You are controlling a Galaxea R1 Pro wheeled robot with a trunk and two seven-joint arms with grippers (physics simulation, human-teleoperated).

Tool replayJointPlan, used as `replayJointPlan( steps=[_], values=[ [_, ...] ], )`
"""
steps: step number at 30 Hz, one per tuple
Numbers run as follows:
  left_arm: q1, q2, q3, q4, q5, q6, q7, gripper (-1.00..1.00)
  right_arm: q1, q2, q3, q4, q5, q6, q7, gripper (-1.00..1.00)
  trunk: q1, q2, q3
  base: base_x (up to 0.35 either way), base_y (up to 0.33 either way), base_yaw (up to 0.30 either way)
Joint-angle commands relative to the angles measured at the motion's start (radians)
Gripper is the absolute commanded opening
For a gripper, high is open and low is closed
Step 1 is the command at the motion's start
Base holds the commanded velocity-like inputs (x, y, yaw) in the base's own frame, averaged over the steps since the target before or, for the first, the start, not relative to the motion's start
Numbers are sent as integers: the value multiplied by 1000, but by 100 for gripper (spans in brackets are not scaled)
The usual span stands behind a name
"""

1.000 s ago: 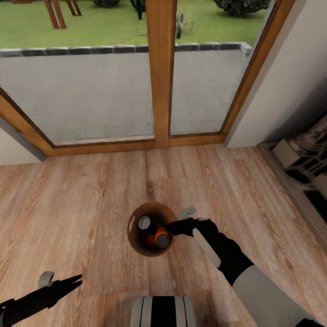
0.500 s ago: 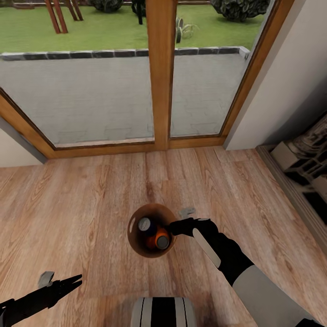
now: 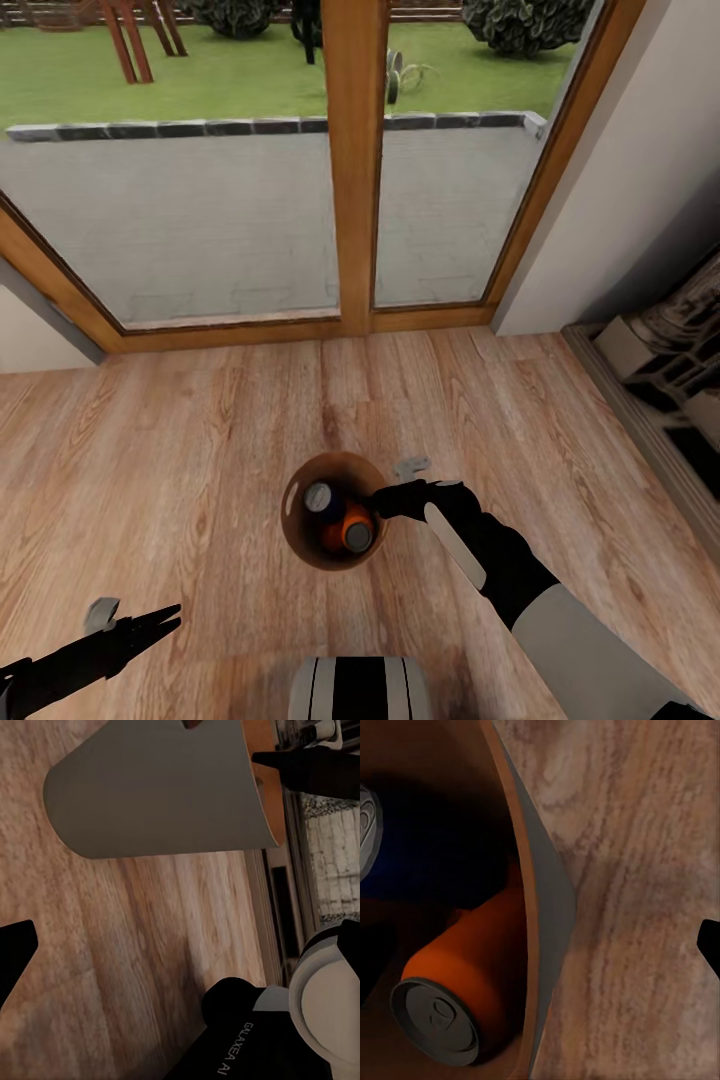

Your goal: Put the three can of soda from the living room inside the tash can in the kitchen.

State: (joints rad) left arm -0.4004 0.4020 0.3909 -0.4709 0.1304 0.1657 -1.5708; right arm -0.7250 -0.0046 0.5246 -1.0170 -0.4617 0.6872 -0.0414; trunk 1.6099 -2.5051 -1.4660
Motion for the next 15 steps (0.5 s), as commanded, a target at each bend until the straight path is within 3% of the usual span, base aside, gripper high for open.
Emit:
replayJointPlan(
  steps=[1, 9, 15],
  values=[
    [0, 0, 0, 0, 0, 0, 0, 100, 0, 0, 0, 0, 0, 0, 0, 100, 0, 0, 0, 0, 0, 0],
    [0, 0, 0, 0, 0, 0, 0, 100, 0, 0, 0, 0, 0, 0, 0, 100, 0, 0, 0, 0, 0, 0],
    [0, 0, -1, 0, 0, 0, 0, 100, 0, 0, 0, 0, 0, 0, 0, 100, -2, 1, 19, 0, 0, 0]
  ],
)
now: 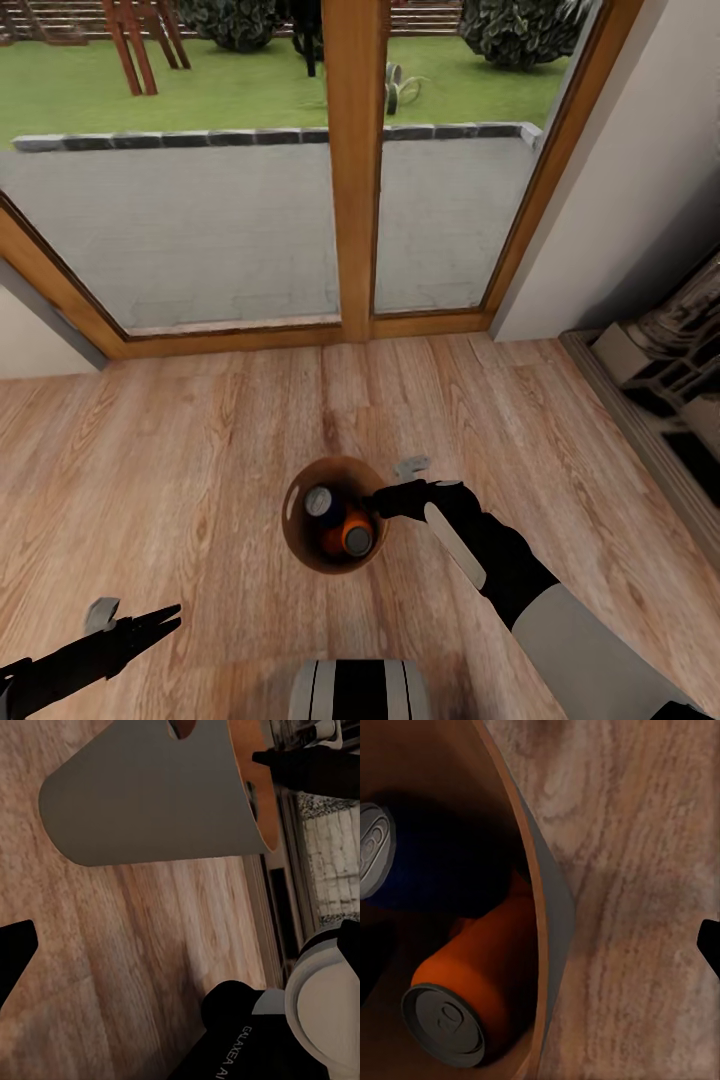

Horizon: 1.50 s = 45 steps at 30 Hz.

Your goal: Put the three can of soda from the living room inside the tash can in the kitchen.

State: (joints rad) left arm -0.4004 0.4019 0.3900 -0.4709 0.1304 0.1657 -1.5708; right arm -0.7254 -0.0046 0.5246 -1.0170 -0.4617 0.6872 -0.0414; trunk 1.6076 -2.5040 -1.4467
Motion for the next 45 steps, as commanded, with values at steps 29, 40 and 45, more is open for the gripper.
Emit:
replayJointPlan(
  steps=[29, 40, 45],
  values=[
    [0, 0, 0, 0, 0, 0, 0, 100, 0, 0, 0, 0, 0, 0, 0, 100, -4, 2, 39, 0, 0, 0],
    [0, 0, 0, 0, 0, 0, 0, 100, 0, 0, 0, 0, 0, 0, 0, 100, -7, 4, 58, 0, 0, 0],
    [0, 0, 0, 0, 0, 0, 0, 100, 0, 0, 0, 0, 0, 0, 0, 100, -7, 4, 58, 0, 0, 0]
  ],
)
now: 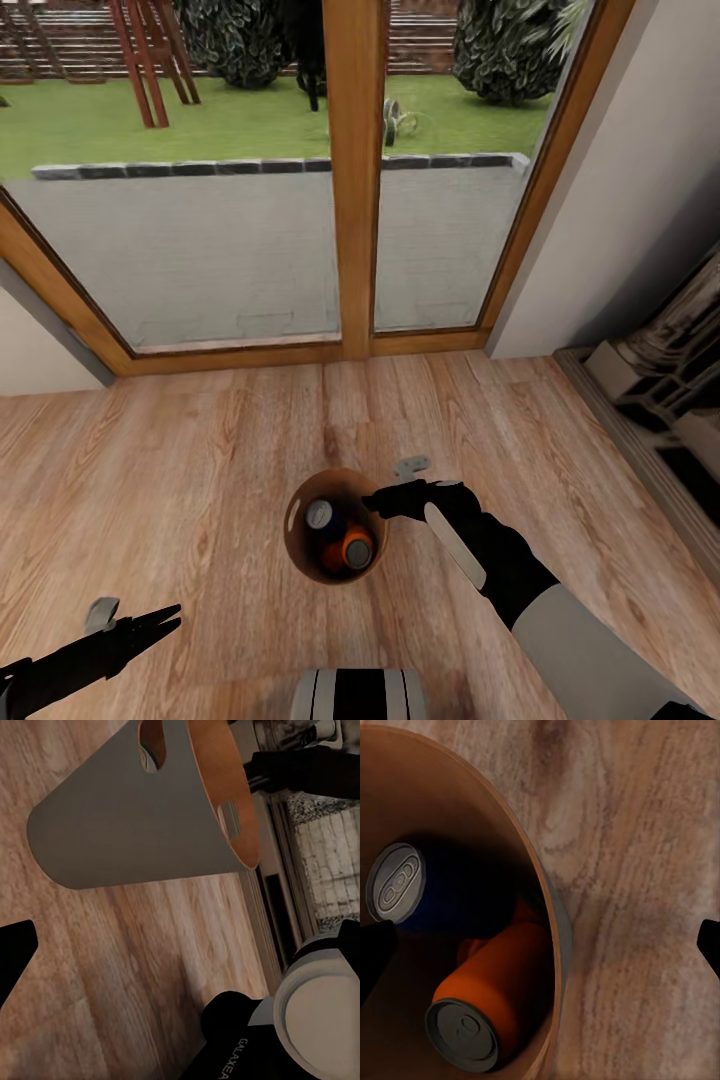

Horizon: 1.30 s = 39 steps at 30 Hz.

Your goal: Put the three can of soda from the living room inside the tash can in the kitchen.

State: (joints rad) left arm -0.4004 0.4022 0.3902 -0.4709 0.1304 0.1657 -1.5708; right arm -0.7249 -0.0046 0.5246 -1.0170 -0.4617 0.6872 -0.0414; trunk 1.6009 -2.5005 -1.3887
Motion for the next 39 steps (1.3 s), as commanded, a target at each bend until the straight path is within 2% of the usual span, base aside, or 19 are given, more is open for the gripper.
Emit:
replayJointPlan(
  steps=[1, 28, 30, 39],
  values=[
    [0, 0, 0, 0, 0, 0, 0, 100, 0, 0, 0, 0, 0, 0, 0, 100, 0, 0, 0, 0, 0, 0],
    [0, 0, 1, 0, 0, 0, 0, 100, 0, 5, 0, 0, 1, 0, -2, 100, 0, 0, 1, 0, 0, 0],
    [0, 1, 1, 0, 0, 0, 0, 100, 0, 6, 0, 1, 1, 0, -2, 100, -1, 1, 12, 0, 0, 0],
    [0, 0, 1, 0, 0, 0, 0, 100, 0, 6, 0, 3, 1, 0, -1, 100, -35, 64, 55, 0, 0, 0]
  ],
)
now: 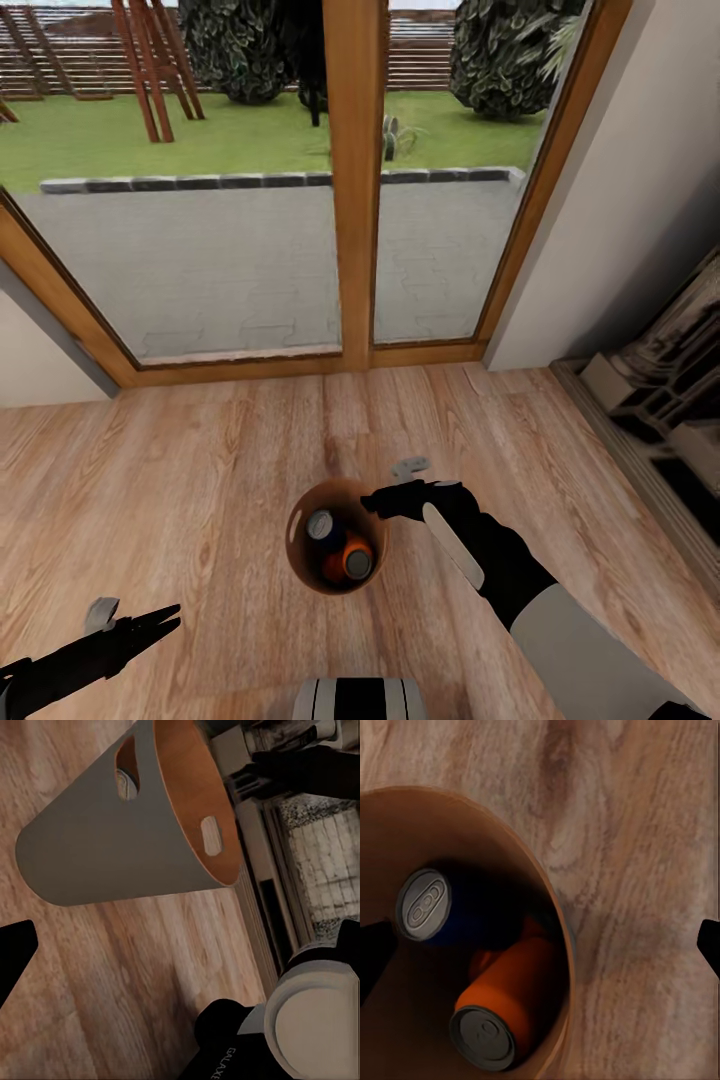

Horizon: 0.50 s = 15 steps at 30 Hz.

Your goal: Put the three can of soda from the living room inside the tash can in the kitchen.

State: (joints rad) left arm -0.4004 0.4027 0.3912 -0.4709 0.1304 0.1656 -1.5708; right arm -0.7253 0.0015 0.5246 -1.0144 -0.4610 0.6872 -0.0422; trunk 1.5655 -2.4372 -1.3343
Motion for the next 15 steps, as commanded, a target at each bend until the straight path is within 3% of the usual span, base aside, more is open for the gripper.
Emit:
replayJointPlan(
  steps=[1, 8, 15],
  values=[
    [0, 0, 0, 0, 0, 0, 0, 100, 0, 0, 0, 0, 0, 0, 0, 100, -4, 7, 5, 0, 0, 0],
    [0, 0, 0, 0, 0, 0, 0, 100, 1, 0, 0, 0, 0, 0, 0, 100, -31, 56, 38, 0, 0, 0],
    [0, 1, 0, 0, 0, 0, 0, 100, 1, 0, 0, 0, 1, 0, 0, 100, -35, 63, 50, 0, 0, 0]
  ],
)
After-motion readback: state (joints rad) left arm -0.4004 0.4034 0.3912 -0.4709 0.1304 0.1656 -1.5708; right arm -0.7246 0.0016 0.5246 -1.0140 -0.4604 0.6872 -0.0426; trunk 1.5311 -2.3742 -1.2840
